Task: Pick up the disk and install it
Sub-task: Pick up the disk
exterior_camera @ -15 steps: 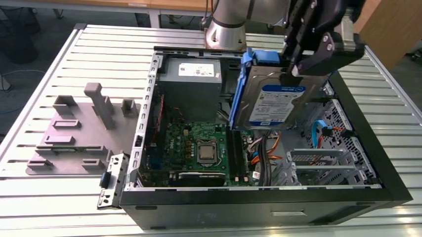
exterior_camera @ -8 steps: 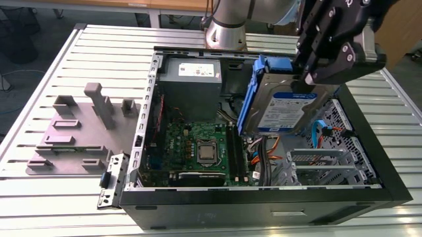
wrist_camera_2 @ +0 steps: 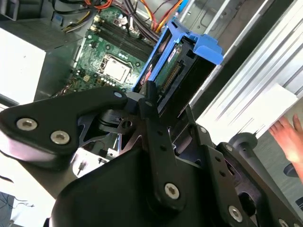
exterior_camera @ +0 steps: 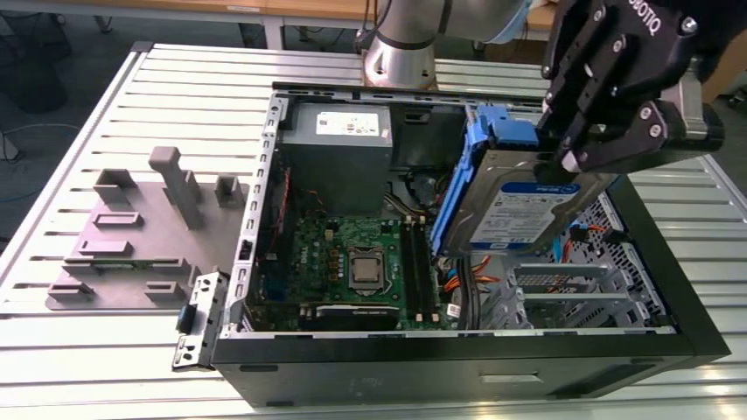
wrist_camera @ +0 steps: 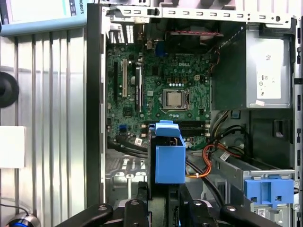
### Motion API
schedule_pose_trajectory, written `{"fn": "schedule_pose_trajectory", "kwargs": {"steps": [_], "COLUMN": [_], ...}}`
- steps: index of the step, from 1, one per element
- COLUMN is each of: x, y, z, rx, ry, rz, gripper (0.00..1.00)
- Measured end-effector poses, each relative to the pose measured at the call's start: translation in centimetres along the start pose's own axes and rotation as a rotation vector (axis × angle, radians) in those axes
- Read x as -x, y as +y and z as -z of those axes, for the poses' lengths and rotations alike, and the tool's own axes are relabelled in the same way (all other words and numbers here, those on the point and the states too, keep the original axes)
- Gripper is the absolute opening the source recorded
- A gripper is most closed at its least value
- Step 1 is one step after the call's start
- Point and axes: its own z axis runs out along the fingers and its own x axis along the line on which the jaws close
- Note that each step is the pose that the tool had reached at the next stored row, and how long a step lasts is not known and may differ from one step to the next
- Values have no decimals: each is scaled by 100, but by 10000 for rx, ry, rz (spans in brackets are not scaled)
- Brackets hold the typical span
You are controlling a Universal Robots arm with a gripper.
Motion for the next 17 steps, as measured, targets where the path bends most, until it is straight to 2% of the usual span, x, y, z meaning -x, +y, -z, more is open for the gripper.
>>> {"fn": "schedule_pose_trajectory", "kwargs": {"steps": [6,11,17], "x": [-34,-92,-112], "y": [-161,-302,-507], "z": [-10,-17,-37], "rx": [37,76,156], "ry": [0,1,4], "rz": [-3,-5,-11], "gripper": [35,35,35]}}
